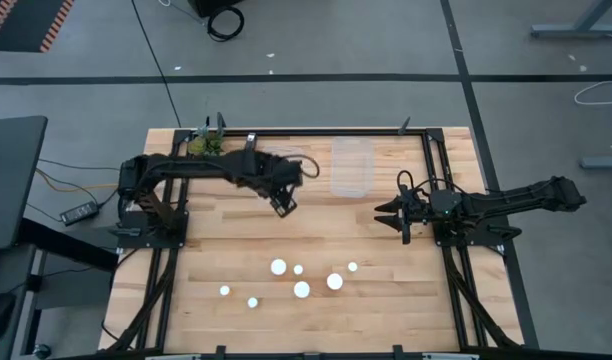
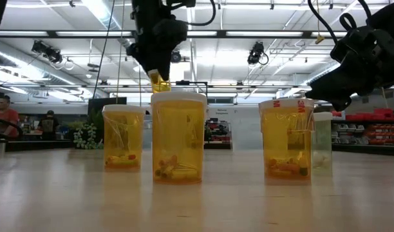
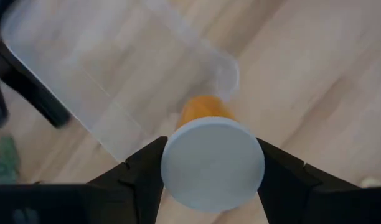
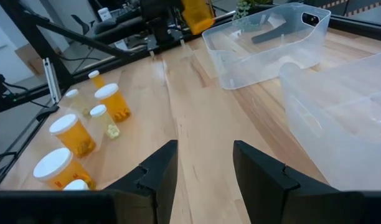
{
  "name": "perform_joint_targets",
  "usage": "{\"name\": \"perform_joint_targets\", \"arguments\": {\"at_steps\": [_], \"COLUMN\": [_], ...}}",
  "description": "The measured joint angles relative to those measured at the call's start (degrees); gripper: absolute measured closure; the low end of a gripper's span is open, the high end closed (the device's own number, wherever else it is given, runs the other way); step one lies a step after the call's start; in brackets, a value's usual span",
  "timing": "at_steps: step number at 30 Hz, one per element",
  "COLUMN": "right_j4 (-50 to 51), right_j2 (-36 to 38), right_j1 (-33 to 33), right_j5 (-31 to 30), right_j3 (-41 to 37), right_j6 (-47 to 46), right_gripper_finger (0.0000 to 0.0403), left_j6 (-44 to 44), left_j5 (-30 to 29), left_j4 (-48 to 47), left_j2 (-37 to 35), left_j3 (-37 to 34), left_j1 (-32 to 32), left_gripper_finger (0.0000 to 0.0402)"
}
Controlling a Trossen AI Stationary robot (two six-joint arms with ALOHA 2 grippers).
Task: Pick and place medicine bottles into bin by pill shape (circle, oval)
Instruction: Put the big orange pill bottle in the left transparent bin
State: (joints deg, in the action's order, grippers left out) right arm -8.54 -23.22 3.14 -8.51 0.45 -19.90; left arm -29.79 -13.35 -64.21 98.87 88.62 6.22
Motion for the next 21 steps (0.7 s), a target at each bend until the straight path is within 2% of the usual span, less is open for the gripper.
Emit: {"name": "perform_joint_targets", "arguments": {"at_steps": [7,16,21], "right_j4": [0.1,0.1,0.1], "right_j2": [0.0,0.0,0.0], "right_j1": [0.0,0.0,0.0], "right_j5": [0.0,0.0,0.0], "right_j3": [0.0,0.0,0.0], "right_j6": [0.0,0.0,0.0], "right_gripper_finger": [0.0242,0.0242,0.0242], "left_j6": [5.9,11.4,13.0], "left_j5": [-0.4,-0.8,-2.6], "left_j4": [5.1,12.8,13.4], "left_j2": [0.0,0.5,1.1], "left_j3": [3.1,2.1,1.7], "left_j1": [6.4,13.3,16.3], "left_gripper_finger": [0.0178,0.0185,0.0178]}}
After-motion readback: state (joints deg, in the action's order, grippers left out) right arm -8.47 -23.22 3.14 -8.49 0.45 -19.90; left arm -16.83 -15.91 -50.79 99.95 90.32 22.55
